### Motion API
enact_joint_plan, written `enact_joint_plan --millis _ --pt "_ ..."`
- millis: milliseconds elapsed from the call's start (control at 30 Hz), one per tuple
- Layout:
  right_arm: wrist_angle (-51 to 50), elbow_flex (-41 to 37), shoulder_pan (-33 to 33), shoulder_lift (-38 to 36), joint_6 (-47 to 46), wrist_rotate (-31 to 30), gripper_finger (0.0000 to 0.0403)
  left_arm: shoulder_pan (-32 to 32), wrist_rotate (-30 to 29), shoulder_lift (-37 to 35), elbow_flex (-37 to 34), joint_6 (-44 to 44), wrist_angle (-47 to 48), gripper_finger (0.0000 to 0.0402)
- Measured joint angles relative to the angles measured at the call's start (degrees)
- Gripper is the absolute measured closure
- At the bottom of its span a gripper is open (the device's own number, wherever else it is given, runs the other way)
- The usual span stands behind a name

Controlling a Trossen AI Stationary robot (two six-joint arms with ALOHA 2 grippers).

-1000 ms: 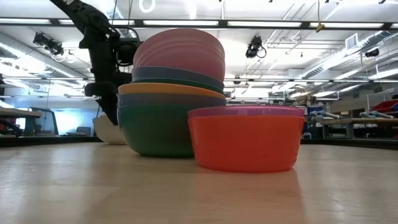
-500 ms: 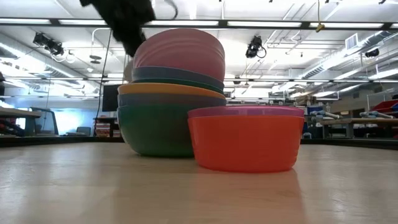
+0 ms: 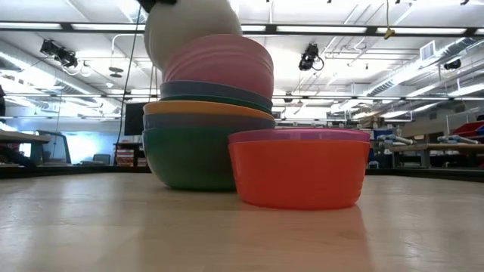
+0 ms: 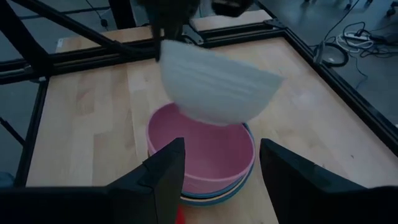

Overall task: Nest bowls inside each other
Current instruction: Stack the white bowl on top of the pink bowl

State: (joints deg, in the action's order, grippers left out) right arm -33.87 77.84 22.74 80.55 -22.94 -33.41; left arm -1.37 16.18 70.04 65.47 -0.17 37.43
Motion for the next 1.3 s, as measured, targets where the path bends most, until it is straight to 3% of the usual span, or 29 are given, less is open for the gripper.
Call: enact_joint_plan --millis 300,600,833,1033,1133,1300 --pt "0.3 0.0 0.0 0.0 0.0 0.0 0.0209 -6.8 -6.2 4.9 0.0 -5.7 -3.4 0.0389" --pt "-0.5 0.0 0.0 0.0 -2.7 2.0 0.0209 -7.1 -6.9 8.2 0.0 -10.6 -4.9 0.0316" --pt "2.7 -1.3 0.0 0.1 -4.9 4.9 0.0209 -7.7 -5.7 7.9 0.0 -12.4 -4.6 0.0297" --pt "5.4 -1.8 0.1 5.7 -6.2 9.5 0.0209 -8.7 -8.1 7.8 0.0 -13.8 -4.7 0.0297" --pt "5.8 -1.8 0.2 9.4 -6.5 9.7 0.0209 -8.8 -11.4 7.8 0.0 -15.0 -4.6 0.0296" --pt "7.9 -1.8 0.1 13.1 -6.8 9.7 0.0209 -9.0 -11.9 7.8 0.0 -15.4 -4.6 0.0296"
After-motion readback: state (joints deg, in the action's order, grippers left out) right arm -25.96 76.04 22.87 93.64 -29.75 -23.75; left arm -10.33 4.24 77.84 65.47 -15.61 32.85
